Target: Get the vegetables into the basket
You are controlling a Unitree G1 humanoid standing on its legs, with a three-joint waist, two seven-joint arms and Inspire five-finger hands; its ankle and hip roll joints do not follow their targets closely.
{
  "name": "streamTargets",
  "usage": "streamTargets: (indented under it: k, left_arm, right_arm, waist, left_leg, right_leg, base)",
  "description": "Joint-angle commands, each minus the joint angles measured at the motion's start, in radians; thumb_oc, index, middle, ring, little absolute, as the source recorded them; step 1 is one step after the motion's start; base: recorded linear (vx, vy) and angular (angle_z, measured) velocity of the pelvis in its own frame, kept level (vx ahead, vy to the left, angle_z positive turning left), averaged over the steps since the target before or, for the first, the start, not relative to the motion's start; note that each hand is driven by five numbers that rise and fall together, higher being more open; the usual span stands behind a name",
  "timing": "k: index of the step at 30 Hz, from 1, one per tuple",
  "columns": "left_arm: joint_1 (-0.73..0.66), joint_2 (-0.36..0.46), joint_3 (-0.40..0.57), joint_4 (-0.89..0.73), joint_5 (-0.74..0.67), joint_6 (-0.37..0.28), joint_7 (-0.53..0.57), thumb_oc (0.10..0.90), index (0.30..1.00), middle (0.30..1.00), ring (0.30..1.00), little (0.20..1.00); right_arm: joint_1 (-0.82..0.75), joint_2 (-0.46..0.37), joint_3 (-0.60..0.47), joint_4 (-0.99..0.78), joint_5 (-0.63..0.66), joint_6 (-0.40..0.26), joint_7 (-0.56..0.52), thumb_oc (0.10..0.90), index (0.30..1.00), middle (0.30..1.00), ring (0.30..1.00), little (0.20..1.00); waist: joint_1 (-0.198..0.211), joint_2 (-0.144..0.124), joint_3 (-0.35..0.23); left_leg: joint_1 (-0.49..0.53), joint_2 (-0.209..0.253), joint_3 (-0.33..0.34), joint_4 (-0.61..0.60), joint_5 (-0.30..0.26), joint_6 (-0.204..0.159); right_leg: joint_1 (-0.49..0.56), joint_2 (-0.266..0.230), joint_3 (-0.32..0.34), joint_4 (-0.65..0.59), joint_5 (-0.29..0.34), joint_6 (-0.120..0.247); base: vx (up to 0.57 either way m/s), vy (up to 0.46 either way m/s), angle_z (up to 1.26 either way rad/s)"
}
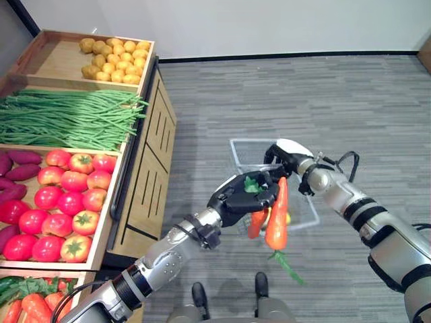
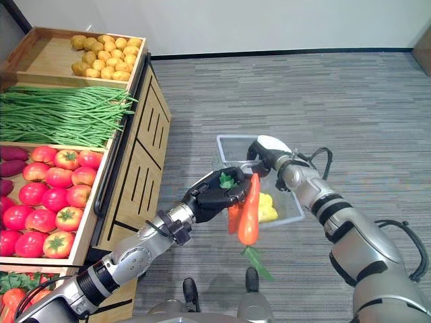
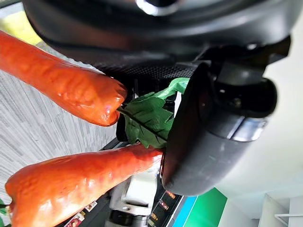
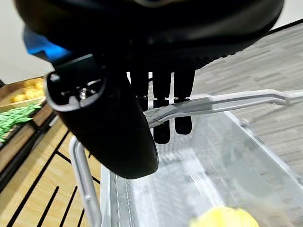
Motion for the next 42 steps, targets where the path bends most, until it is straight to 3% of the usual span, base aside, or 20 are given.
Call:
streamTargets:
  k: [1, 16, 31, 42]
  left_arm:
    - [-0.112, -0.024, -0.013, -0.122, 0.036, -0.068, -0.04, 0.4, 0.3, 0.3, 0.3, 0.3]
    - [-0.214, -0.099, 0.022, -0.073, 0.217, -0.128, 0.054, 0.4, 0.3, 0.3, 0.3, 0.3]
    - [-0.172, -0.104, 0.053, 0.099, 0.465, -0.12, 0.098, 0.4, 0.3, 0.3, 0.3, 0.3]
    - [-0.137, -0.132, 0.044, 0.17, 0.467, -0.097, 0.115, 0.4, 0.3, 0.3, 0.3, 0.3]
  right_arm:
    - [-0.293, 0.028, -0.02, -0.045, 0.069, -0.052, -0.058, 0.4, 0.3, 0.3, 0.3, 0.3]
    - [-0.354, 0.146, -0.04, -0.025, 0.087, -0.031, -0.081, 0.4, 0.3, 0.3, 0.3, 0.3]
    - [-0.316, 0.134, -0.093, -0.129, 0.163, -0.027, -0.072, 0.4, 0.3, 0.3, 0.3, 0.3]
    - [-0.327, 0.139, -0.105, -0.11, 0.158, -0.011, -0.087, 0.4, 0.3, 0.3, 0.3, 0.3]
  waist:
    - [0.029, -0.061, -0.046]
    - [0.031, -0.083, -0.037]
    - [0.031, -0.093, -0.037]
    - [0.038, -0.096, -0.032]
  left_leg:
    - [0.009, 0.052, -0.062, 0.001, -0.024, -0.064]
    - [-0.013, 0.053, -0.077, 0.001, -0.017, -0.065]
    - [-0.019, 0.057, -0.074, 0.001, -0.016, -0.065]
    - [-0.028, 0.058, -0.078, 0.001, -0.012, -0.063]
  right_leg:
    - [-0.022, -0.033, -0.001, -0.001, 0.012, 0.072]
    - [-0.033, -0.034, -0.007, 0.003, 0.014, 0.066]
    - [-0.044, -0.034, -0.007, 0.005, 0.015, 0.064]
    - [-0.051, -0.035, -0.011, 0.007, 0.017, 0.061]
  base:
    - [0.0, 0.0, 0.0]
    - [0.0, 0.0, 0.01]
    - [0.0, 0.0, 0.0]
    - [0.0, 0.0, 0.0]
